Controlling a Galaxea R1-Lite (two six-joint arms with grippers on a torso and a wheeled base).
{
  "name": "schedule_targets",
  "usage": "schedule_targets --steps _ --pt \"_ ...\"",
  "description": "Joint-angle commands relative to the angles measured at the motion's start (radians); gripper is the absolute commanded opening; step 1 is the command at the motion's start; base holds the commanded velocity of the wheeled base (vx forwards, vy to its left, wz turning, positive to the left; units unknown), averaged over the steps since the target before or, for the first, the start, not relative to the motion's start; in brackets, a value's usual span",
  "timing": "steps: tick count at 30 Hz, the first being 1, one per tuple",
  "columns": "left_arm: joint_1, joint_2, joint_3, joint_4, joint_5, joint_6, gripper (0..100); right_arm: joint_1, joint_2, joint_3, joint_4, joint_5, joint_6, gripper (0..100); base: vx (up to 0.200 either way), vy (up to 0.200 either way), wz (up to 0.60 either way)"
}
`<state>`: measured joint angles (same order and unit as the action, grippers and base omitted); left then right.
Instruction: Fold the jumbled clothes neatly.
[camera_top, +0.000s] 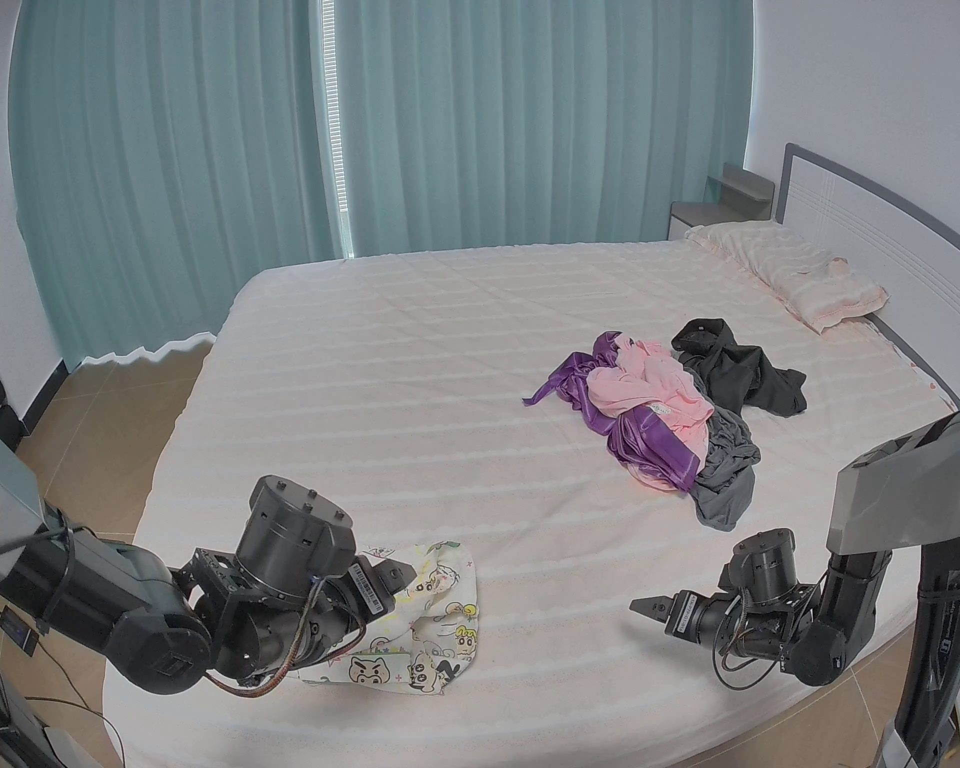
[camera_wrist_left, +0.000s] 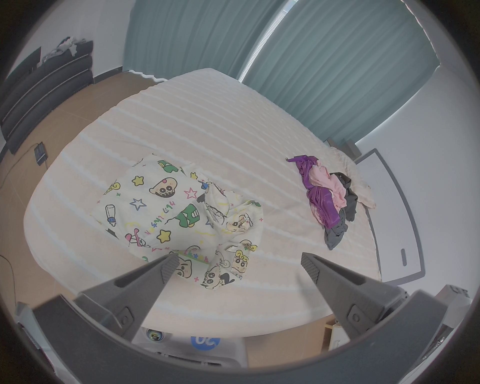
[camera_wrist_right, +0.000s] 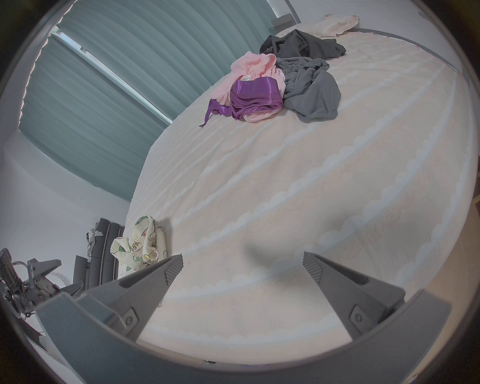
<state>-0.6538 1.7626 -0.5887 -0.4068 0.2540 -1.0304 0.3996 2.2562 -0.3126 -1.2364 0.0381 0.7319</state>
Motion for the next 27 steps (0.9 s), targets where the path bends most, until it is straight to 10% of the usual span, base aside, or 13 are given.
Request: schedule_targets --steps 1,21,27 --pt "0.065 0.008 0.046 -0.055 -0.033 0.001 100 0.018 -0.003 -0.014 -0.051 -0.003 -0.003 100 0.0 0.2 0.0" --pt "0.33 0.072 0.03 -0.101 -0.226 0.001 100 0.239 -0.021 -0.491 0.262 -0.033 -0.035 100 0.0 0.17 0.0" --pt "0.37 0.104 0.023 -0.101 -0.289 0.001 100 0.312 0.056 -0.658 0.33 -0.033 -0.183 100 0.0 0.0 0.0"
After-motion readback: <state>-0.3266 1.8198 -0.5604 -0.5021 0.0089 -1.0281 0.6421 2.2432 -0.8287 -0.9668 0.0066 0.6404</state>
